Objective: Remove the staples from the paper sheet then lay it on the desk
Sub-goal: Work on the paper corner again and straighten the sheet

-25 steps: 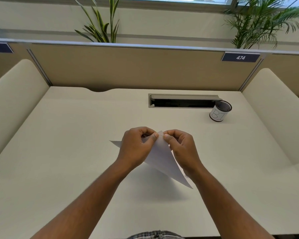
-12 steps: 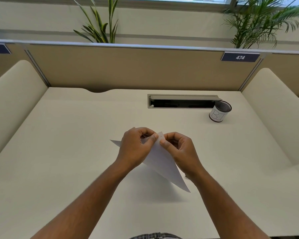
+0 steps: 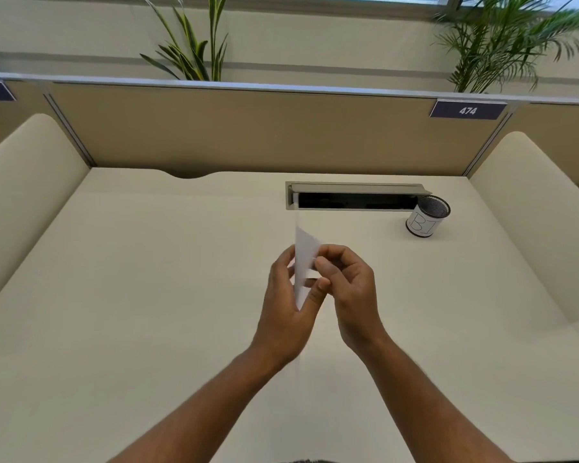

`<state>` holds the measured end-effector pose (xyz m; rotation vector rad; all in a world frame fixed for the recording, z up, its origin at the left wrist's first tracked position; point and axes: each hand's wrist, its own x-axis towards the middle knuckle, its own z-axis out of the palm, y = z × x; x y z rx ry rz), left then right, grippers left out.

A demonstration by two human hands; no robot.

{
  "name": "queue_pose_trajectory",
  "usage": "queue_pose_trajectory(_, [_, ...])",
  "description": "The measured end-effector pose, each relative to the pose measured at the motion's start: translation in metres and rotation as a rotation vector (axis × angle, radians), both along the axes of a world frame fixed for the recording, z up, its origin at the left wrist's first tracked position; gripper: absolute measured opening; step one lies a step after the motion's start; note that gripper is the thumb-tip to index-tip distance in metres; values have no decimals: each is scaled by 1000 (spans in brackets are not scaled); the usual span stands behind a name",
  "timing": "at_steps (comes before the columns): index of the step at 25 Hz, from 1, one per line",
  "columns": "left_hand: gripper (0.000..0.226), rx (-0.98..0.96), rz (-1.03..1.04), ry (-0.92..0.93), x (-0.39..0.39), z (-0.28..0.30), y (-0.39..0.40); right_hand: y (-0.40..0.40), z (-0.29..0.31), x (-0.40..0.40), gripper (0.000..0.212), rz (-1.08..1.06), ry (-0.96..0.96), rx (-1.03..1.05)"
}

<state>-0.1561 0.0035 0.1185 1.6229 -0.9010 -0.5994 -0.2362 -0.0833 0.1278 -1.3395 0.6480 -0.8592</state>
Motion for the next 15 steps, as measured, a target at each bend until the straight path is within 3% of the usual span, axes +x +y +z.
queue_pose_trajectory(3, [39, -53, 29, -6, 9, 0, 1, 1, 0, -3, 31, 116, -54, 3])
queue_pose_trajectory(5, [23, -36, 103, 2, 20, -3, 2, 0, -3, -4, 29, 30, -28, -26])
queue_pose_trajectory(9, [26, 0, 129, 169, 36, -9, 5, -18, -23, -13, 25, -374, 168, -74])
queue_pose_trajectory(12, [23, -68, 69, 304, 47, -11, 8, -40, -36, -29, 67, -221, 226, 52])
queue_pose_trajectory(13, [22, -103, 54, 341, 50, -12, 10, -46, -38, -32, 72, -142, 184, 134])
queue_pose_trajectory(15, [22, -159, 48, 367, 56, -11, 11, -51, -41, -37, 59, -86, 98, 205])
